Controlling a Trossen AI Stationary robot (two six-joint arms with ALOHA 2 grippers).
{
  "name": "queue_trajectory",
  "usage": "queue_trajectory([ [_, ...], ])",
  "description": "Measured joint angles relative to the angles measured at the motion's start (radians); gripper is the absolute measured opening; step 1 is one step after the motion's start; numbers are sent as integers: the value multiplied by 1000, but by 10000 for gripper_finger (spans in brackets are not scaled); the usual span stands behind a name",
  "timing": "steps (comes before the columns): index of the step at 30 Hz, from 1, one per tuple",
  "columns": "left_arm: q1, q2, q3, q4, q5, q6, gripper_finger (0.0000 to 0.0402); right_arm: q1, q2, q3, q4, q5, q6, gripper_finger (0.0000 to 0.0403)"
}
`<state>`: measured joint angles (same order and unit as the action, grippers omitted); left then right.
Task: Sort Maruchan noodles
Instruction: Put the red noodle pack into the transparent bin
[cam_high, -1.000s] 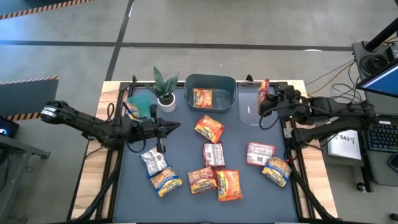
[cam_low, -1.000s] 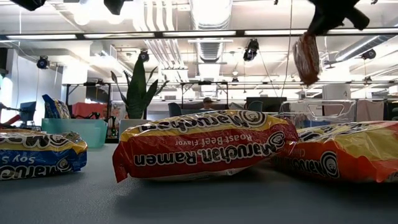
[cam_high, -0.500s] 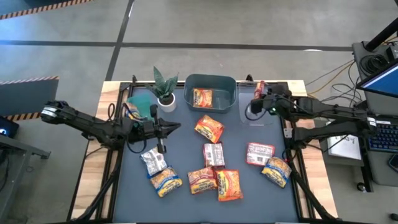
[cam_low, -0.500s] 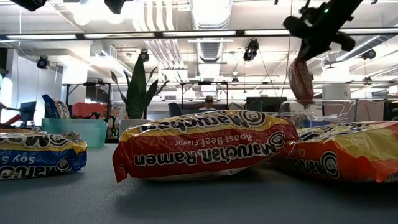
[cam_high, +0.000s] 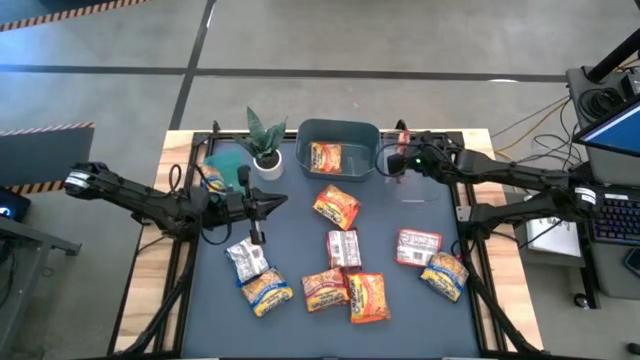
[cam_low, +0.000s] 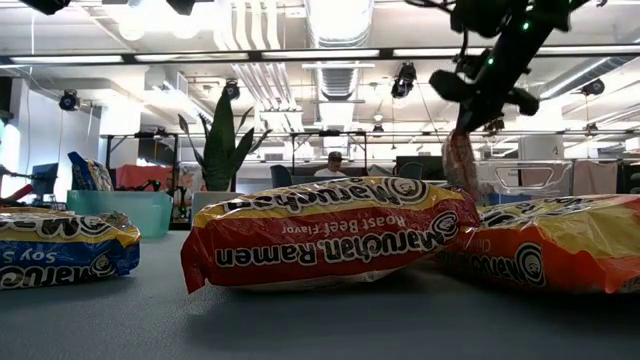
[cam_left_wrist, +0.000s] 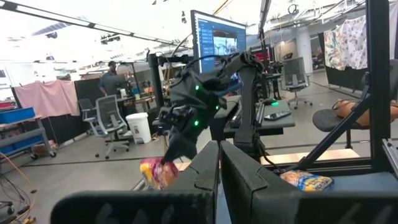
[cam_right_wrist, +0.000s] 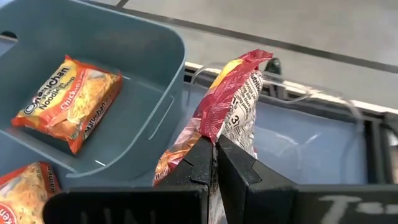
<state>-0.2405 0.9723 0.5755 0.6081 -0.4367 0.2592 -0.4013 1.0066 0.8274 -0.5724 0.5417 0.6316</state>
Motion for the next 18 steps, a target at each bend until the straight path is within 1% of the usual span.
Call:
queue_trajectory([
  [3, 0, 0, 0, -5, 0, 0, 0, -25, 15, -31, 69, -27, -7, 8],
  [8, 0, 0, -1, -10, -1, 0, 0, -43, 40, -71, 113, -27, -18, 8],
  [18, 0, 0, -2, -18, -1, -6, 0, -45, 49, -140, 275, -17, -49, 8],
])
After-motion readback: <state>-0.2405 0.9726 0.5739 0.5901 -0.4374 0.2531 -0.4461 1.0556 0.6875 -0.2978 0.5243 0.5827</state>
